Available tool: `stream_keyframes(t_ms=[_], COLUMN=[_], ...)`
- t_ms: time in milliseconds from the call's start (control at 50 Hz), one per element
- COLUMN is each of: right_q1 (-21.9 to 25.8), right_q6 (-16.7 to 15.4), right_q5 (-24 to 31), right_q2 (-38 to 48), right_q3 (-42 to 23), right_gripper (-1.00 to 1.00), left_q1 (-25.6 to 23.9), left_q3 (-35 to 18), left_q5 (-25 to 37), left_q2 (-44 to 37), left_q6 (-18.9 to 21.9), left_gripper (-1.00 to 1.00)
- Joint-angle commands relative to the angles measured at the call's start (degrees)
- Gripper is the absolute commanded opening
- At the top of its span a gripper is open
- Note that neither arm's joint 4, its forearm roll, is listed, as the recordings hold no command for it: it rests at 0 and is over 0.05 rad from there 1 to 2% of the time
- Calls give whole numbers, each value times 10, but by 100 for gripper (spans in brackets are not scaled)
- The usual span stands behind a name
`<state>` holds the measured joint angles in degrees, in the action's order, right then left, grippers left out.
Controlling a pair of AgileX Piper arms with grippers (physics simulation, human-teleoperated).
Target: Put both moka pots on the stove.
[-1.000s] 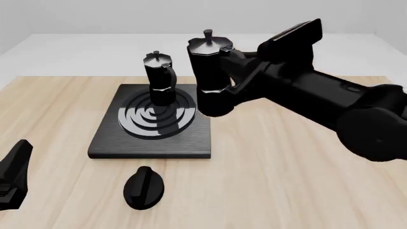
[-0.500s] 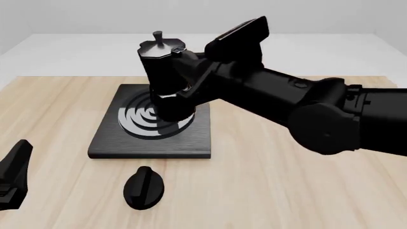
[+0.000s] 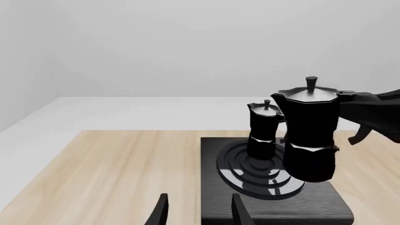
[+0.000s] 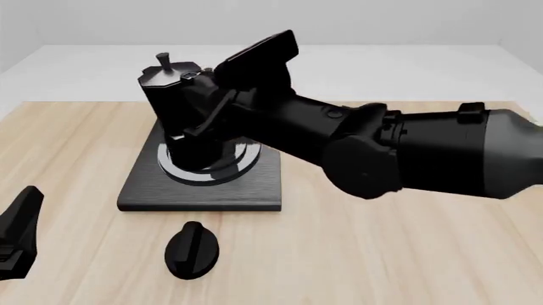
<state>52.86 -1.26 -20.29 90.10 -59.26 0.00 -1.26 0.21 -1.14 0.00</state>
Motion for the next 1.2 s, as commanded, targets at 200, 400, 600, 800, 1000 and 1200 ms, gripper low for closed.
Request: stream_keyframes(t_ms=[200,400,600,800,1000,1200], right_q1=[13,10,4,0,-8,-18], right_q6=[14,19,21,21,23,30], right_q5=[-3,1,4,9,10,12], right_q2=[67,100,129,151,164,182], right_q3=[-83,-112,-138,-163,-177,-193], right_gripper=[-100,-100,-100,-100,-100,-100], left_q1=[0,0,0,0,0,0], left_q3=[0,0,0,0,0,0], left_q5=[0,0,0,0,0,0], left_q2=[0,0,0,0,0,0], left_q6=[0,0,0,0,0,0], left_gripper=[100,100,100,100,100,100])
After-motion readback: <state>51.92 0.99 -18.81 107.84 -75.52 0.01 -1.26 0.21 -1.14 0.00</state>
